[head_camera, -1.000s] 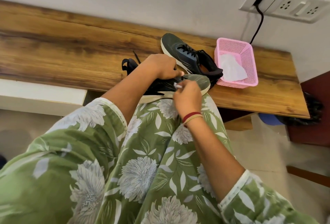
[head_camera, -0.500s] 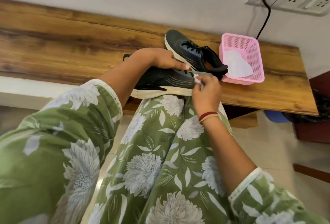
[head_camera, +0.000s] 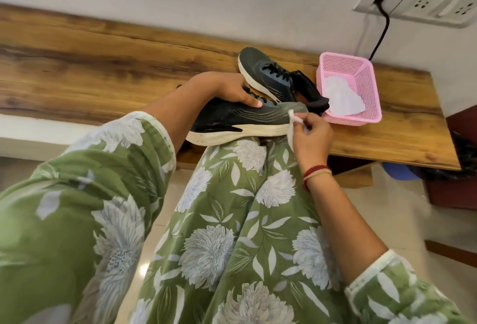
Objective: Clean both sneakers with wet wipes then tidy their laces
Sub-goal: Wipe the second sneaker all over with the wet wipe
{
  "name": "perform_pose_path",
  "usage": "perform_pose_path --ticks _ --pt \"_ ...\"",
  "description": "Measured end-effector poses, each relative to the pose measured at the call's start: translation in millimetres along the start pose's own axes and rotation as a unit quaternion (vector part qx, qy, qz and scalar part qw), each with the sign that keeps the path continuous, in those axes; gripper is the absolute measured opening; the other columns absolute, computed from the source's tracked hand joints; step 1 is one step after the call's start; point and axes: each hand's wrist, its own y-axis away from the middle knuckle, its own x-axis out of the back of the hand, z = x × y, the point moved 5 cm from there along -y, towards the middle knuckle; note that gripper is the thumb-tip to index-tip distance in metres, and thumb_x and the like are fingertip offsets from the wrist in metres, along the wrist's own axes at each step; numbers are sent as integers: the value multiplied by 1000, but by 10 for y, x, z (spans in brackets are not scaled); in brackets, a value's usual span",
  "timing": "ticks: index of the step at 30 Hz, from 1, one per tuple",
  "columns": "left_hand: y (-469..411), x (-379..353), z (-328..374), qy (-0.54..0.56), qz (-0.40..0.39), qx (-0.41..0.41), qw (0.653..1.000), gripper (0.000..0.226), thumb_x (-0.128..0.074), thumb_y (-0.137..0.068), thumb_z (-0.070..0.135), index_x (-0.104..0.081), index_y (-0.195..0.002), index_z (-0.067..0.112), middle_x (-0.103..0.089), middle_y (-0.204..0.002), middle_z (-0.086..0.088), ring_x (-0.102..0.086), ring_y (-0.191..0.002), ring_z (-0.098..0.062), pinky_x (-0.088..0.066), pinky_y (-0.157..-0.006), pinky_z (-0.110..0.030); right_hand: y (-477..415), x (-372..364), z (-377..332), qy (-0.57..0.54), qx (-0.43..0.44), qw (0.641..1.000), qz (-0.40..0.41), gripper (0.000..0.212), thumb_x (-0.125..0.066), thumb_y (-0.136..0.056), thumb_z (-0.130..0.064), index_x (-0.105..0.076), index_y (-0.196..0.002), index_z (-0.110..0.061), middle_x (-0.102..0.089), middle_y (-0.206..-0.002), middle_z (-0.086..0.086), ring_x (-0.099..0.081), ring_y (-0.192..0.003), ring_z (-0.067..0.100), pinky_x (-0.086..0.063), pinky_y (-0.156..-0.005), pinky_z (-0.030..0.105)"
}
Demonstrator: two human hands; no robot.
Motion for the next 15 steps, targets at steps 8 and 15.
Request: perform_pose_path --ticks 8,15 --pt "-99 21 -33 -15 -27 47 998 60 -61 -85 53 -55 -126 9 -56 -116 -6 -51 -97 -22 -38 -85 -31 510 -551 -538 -32 76 993 -90 20 -58 -87 -4 -69 -102 -7 -56 -96 3 -52 -85 12 -35 -72 8" --pt "-148 21 -56 -26 -39 75 996 74 -61 -82 58 -46 -136 10 -51 -133 -8 -51 -115 -28 -38 -92 -35 796 -595 -763 -57 196 970 -134 14 -59 -85 -6 -69 -94 -11 -59 -85 3 -54 -78 15 -42 -67 23"
